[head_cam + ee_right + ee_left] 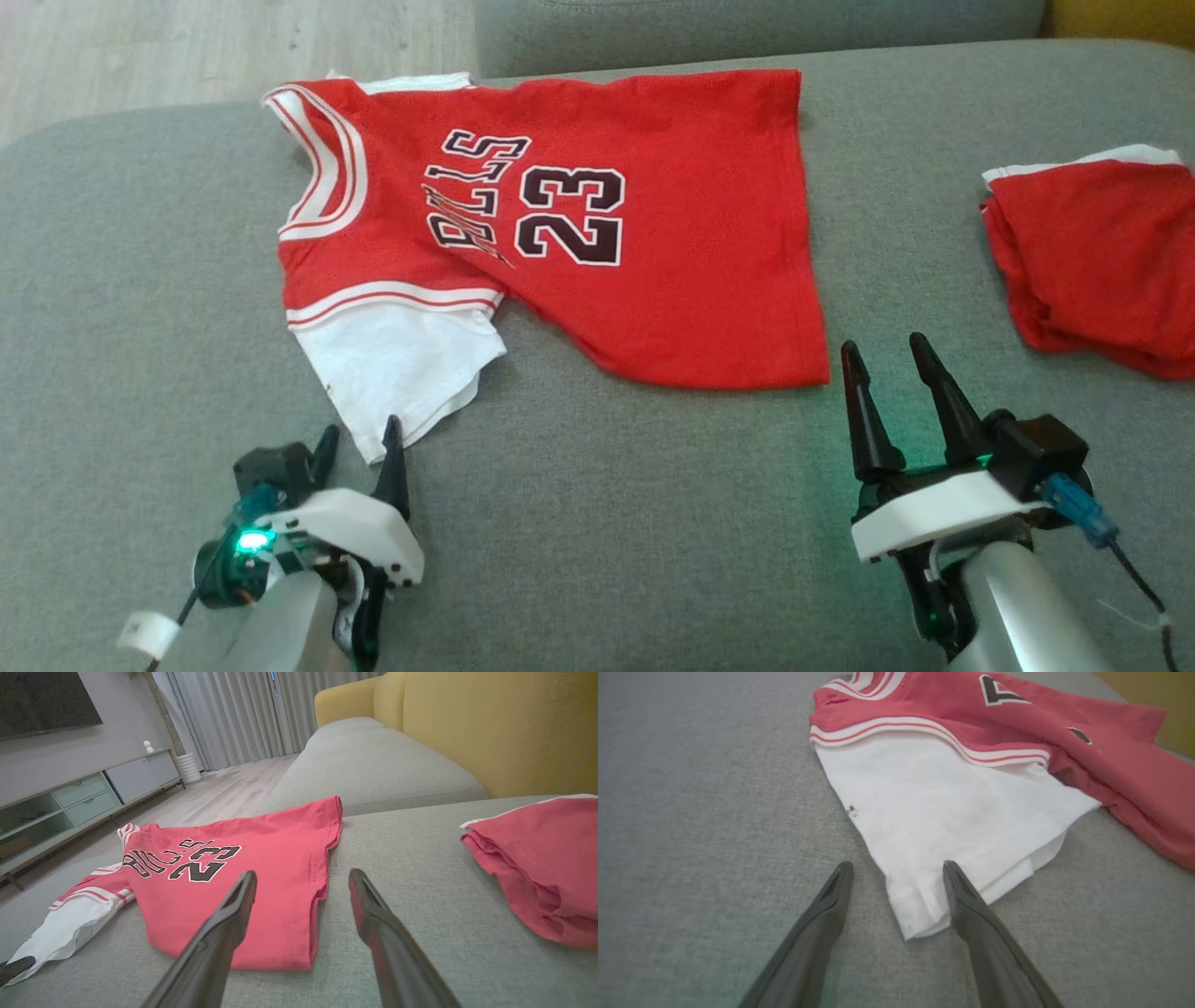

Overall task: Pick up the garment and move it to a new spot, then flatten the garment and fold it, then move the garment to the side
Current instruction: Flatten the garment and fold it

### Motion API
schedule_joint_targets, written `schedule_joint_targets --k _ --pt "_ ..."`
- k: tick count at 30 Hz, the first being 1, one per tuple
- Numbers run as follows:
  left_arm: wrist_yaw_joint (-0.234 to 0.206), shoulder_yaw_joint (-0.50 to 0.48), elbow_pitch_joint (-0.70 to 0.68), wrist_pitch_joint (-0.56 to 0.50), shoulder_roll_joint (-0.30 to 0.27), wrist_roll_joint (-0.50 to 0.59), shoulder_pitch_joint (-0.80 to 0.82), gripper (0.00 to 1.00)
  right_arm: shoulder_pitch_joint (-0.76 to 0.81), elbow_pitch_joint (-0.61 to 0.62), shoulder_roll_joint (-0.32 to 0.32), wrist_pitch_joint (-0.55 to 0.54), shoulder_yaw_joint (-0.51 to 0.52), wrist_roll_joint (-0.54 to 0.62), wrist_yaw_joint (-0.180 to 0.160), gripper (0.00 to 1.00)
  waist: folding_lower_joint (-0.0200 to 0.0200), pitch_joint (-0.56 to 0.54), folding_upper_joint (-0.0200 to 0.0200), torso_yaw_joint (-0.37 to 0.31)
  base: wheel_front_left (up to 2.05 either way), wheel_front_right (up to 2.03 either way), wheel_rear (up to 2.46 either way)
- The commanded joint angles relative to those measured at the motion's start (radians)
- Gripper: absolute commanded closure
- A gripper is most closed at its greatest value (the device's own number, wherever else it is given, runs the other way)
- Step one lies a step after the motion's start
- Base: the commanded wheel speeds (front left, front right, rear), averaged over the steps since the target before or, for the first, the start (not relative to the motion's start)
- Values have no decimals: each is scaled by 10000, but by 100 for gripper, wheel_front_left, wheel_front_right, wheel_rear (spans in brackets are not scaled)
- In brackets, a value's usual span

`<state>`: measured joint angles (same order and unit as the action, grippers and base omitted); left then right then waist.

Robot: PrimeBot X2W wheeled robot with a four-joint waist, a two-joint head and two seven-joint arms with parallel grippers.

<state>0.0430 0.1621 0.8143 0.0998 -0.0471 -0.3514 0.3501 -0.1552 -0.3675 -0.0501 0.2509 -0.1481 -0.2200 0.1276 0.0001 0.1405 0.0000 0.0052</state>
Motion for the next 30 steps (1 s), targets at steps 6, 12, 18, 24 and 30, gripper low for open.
schedule_joint_targets --k 6,12,18,24,30 --pt "81 -190 534 -80 -100 -215 638 63 -439 289 -1 109 -123 -5 31 0 -1 88 0 -108 0 0 0" --pt "157 -426 495 864 -141 -432 827 100 -407 -128 -1 -30 -49 47 31 0 -1 16 0 -12 0 0 0" --pt "-131 -1091 -541 1584 -284 -569 823 100 -372 -714 -1 -459 39 82 31 0 -1 -139 0 231 0 0 0" --pt "-545 -2093 -3053 1615 -259 -123 225 100 -513 -1245 -1 -835 28 13 31 0 -1 -141 0 498 0 0 0" --pt "-417 -2323 -3985 1617 -110 182 -231 100 -940 -2013 -1 -1124 -92 -430 31 0 -1 -65 0 716 0 0 0"
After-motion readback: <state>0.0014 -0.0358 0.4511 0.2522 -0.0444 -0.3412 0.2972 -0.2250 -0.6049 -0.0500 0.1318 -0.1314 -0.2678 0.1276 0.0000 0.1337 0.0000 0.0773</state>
